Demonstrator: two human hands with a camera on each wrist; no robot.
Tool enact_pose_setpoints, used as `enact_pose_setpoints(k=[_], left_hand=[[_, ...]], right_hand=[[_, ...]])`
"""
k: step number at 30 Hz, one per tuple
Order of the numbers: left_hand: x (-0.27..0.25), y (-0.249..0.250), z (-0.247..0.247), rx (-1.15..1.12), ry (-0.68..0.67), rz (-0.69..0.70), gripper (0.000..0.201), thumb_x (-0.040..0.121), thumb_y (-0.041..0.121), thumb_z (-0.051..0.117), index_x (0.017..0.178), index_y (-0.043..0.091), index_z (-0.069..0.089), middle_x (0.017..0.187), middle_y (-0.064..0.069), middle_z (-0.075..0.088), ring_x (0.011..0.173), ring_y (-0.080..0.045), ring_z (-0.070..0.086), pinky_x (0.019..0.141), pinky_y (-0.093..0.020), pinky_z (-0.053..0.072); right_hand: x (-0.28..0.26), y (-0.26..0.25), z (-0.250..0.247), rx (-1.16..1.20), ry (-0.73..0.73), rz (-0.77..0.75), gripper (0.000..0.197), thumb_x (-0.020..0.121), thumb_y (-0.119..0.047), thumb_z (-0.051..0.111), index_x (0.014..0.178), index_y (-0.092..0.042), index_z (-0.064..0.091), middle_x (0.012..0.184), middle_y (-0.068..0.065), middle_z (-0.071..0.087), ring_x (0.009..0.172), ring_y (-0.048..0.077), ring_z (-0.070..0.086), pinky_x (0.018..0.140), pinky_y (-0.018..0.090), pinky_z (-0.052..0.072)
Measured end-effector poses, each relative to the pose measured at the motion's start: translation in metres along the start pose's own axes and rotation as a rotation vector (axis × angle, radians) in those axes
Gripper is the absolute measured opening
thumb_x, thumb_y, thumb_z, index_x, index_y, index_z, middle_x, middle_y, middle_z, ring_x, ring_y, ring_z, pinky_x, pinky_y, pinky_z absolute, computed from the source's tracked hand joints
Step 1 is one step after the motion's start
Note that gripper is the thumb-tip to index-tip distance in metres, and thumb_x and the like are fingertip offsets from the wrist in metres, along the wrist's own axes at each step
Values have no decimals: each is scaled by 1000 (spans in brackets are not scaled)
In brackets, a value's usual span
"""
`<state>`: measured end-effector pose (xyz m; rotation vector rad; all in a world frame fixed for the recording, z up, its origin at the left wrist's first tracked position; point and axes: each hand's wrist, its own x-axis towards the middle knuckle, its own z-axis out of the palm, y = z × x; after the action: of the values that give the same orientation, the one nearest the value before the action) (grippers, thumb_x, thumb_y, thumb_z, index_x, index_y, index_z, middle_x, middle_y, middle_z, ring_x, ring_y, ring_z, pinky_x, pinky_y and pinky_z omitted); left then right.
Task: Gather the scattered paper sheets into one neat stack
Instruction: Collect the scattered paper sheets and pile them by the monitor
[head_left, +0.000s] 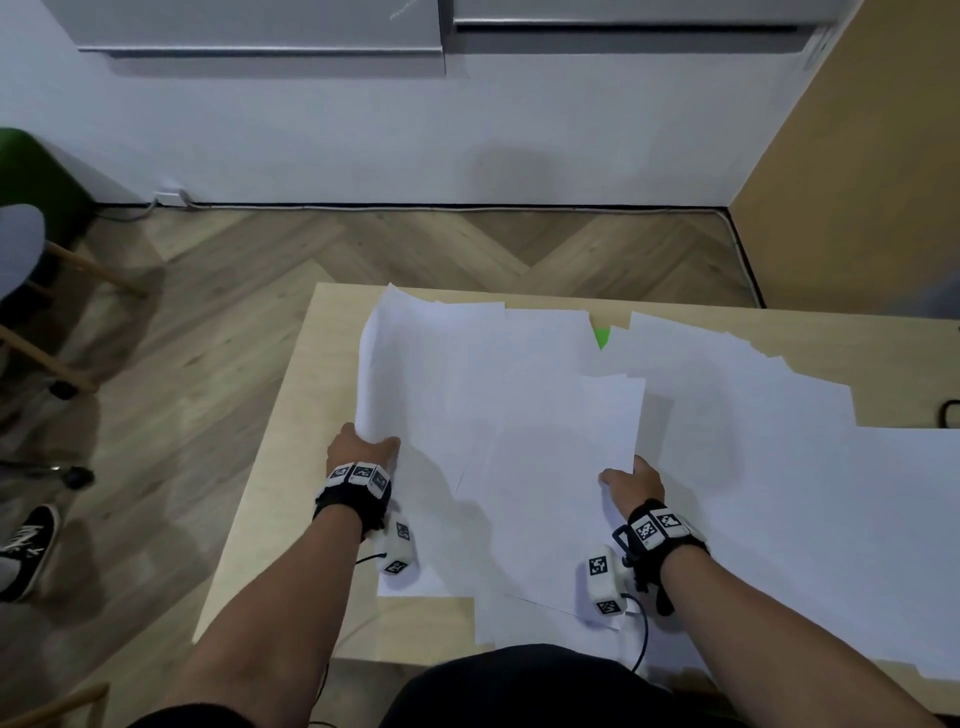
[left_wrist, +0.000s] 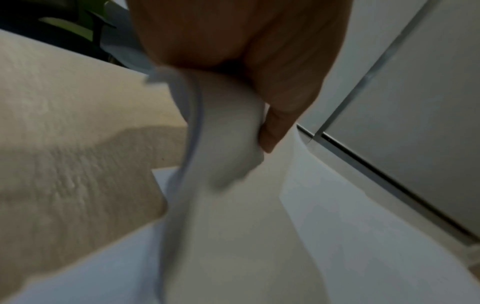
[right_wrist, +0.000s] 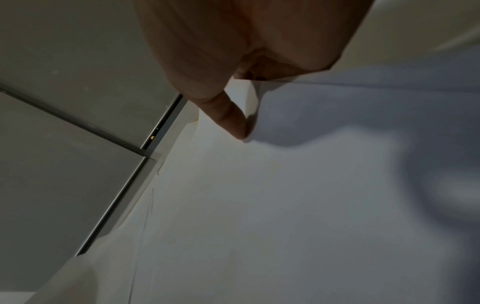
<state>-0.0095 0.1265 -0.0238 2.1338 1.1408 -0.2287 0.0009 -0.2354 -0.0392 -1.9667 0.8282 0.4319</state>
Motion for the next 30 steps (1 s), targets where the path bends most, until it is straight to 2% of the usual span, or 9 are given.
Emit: enact_pose_setpoints(k=[1, 3, 5, 8, 13, 19, 23, 27, 30], left_hand=[[-5, 3, 0, -88, 13, -2, 48, 74, 30, 74, 113, 11, 54, 98, -10, 61, 80, -30, 56, 69, -34, 46], [-13, 7, -2, -191, 63, 8, 47, 78, 28, 72, 118, 12, 51, 95, -9, 57, 79, -30, 53, 67, -35, 44], [-17, 9, -6, -202, 124, 32, 47, 79, 30, 70, 119, 17, 49, 93, -9, 57, 80, -31, 56, 70, -38, 48], [-22, 10, -13, -195, 184, 29, 39, 81, 28, 67, 114, 17, 50, 88, -9, 56, 80, -34, 59, 68, -39, 48], [-36, 16, -25, -411, 198, -58, 39, 80, 24, 70, 114, 14, 53, 95, -9, 58, 79, -30, 56, 70, -33, 42], [-54, 44, -44, -524, 239, 11, 30, 74, 25, 71, 100, 16, 60, 90, -4, 64, 79, -29, 61, 66, -30, 44], [-64, 67, -61, -553, 300, 60, 28, 75, 27, 72, 100, 18, 64, 90, -3, 64, 80, -28, 60, 70, -29, 44], [-77, 80, -70, -495, 352, 86, 29, 80, 28, 71, 104, 13, 67, 91, -3, 62, 81, -25, 55, 72, -28, 41], [-88, 85, -69, -492, 377, 131, 35, 81, 29, 72, 110, 11, 66, 99, -6, 66, 87, -25, 59, 75, -28, 41]], right_hand=[[0, 0, -1, -4, 3, -2, 18, 83, -6, 59, 102, -5, 60, 103, 12, 64, 88, 28, 56, 74, 27, 39], [-1, 0, -3, -4, 1, -8, 16, 84, -4, 58, 99, -3, 60, 100, 12, 64, 85, 27, 55, 65, 27, 39], [-1, 1, -6, 2, -4, -19, 16, 84, -3, 58, 99, -1, 60, 97, 12, 64, 82, 25, 53, 57, 24, 36], [-2, 2, -11, 6, -18, -24, 14, 84, -2, 59, 98, -2, 60, 94, 10, 61, 82, 25, 52, 55, 23, 35], [2, 5, -16, 9, -62, -27, 14, 84, -3, 61, 97, -5, 59, 98, 10, 63, 86, 26, 55, 74, 27, 39], [10, 11, -22, -4, -114, -41, 18, 83, -4, 63, 100, -7, 61, 103, 11, 65, 88, 25, 56, 75, 26, 39], [14, 14, -24, 16, -143, -45, 26, 84, -1, 62, 110, -4, 63, 103, 10, 64, 90, 24, 56, 77, 25, 39], [17, 16, -30, -16, -175, -49, 32, 83, -3, 63, 115, -4, 62, 104, 9, 63, 92, 24, 56, 79, 24, 39], [21, 19, -33, -60, -207, -49, 34, 83, -5, 64, 117, -3, 60, 107, 10, 63, 94, 24, 56, 79, 25, 39]])
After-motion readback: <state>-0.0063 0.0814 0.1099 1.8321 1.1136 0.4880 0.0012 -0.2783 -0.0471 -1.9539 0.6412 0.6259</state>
